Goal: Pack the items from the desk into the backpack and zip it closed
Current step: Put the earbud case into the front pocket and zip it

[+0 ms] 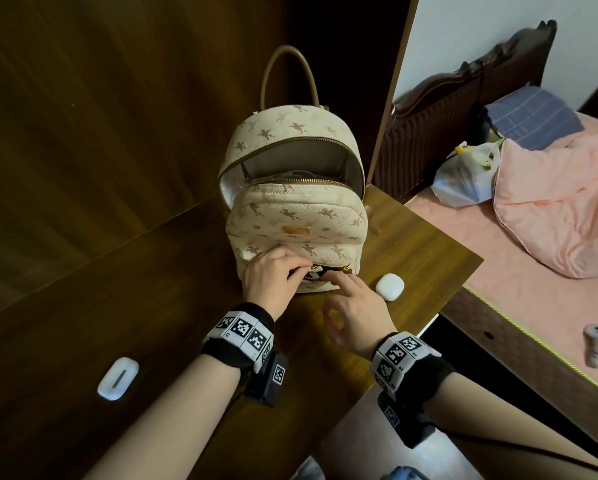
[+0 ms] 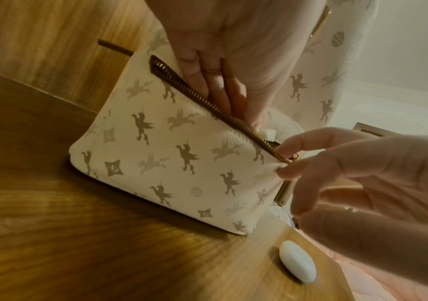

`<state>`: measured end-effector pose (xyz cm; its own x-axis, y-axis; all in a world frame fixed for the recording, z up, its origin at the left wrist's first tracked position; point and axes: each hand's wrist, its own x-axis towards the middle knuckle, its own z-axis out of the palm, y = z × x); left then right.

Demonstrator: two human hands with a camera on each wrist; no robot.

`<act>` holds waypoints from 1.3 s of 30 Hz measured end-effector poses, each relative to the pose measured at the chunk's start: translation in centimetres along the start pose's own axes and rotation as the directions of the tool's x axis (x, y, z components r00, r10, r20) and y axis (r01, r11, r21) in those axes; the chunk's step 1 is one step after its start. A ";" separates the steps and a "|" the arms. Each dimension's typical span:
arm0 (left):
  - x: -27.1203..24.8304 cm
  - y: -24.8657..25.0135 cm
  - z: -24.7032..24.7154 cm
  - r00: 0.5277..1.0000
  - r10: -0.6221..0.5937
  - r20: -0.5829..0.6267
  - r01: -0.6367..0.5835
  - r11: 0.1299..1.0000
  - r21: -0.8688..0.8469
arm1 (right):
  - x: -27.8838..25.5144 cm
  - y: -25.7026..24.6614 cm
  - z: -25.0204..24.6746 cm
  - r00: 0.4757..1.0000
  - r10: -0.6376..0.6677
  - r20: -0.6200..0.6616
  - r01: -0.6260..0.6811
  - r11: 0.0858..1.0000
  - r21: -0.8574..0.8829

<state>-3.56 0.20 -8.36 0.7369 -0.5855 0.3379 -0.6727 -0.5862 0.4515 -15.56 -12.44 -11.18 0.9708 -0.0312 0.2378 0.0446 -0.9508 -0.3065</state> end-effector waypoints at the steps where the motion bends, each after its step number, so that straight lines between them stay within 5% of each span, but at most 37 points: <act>1: 0.0 0.1 0.2 1.000 0.009 -0.012 -0.009 1.000 0.008 | -0.2 0.1 0.1 1.000 -0.003 0.012 0.003 1.000 0.011; 6: -0.2 0.8 1.0 0.995 -0.071 -0.063 0.074 0.997 0.037 | -0.5 0.4 0.0 0.999 -0.014 0.045 0.013 1.000 0.021; 11: 0.4 1.6 1.2 0.981 -0.191 0.026 0.189 0.979 0.077 | -0.8 0.2 -0.5 0.998 -0.027 0.051 0.025 0.999 0.041; 20: -0.2 1.4 2.1 0.986 -0.163 0.018 0.161 0.983 0.088 | -0.9 0.4 -0.5 0.997 -0.043 0.064 0.040 0.998 0.050; 29: 0.2 2.1 1.9 0.982 -0.137 0.131 0.092 0.949 0.303 | -1.0 0.6 -0.5 0.996 -0.051 0.072 0.048 0.998 0.042; 39: 0.6 0.9 1.8 0.988 -0.122 0.098 0.098 0.970 0.221 | -1.2 1.3 -0.2 0.992 -0.081 0.092 0.077 0.996 0.047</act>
<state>-3.83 -1.74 -9.22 0.8036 -0.5614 0.1978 -0.5950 -0.7501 0.2885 -16.71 -13.74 -11.66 0.9815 0.0744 0.1763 0.1302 -0.9349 -0.3302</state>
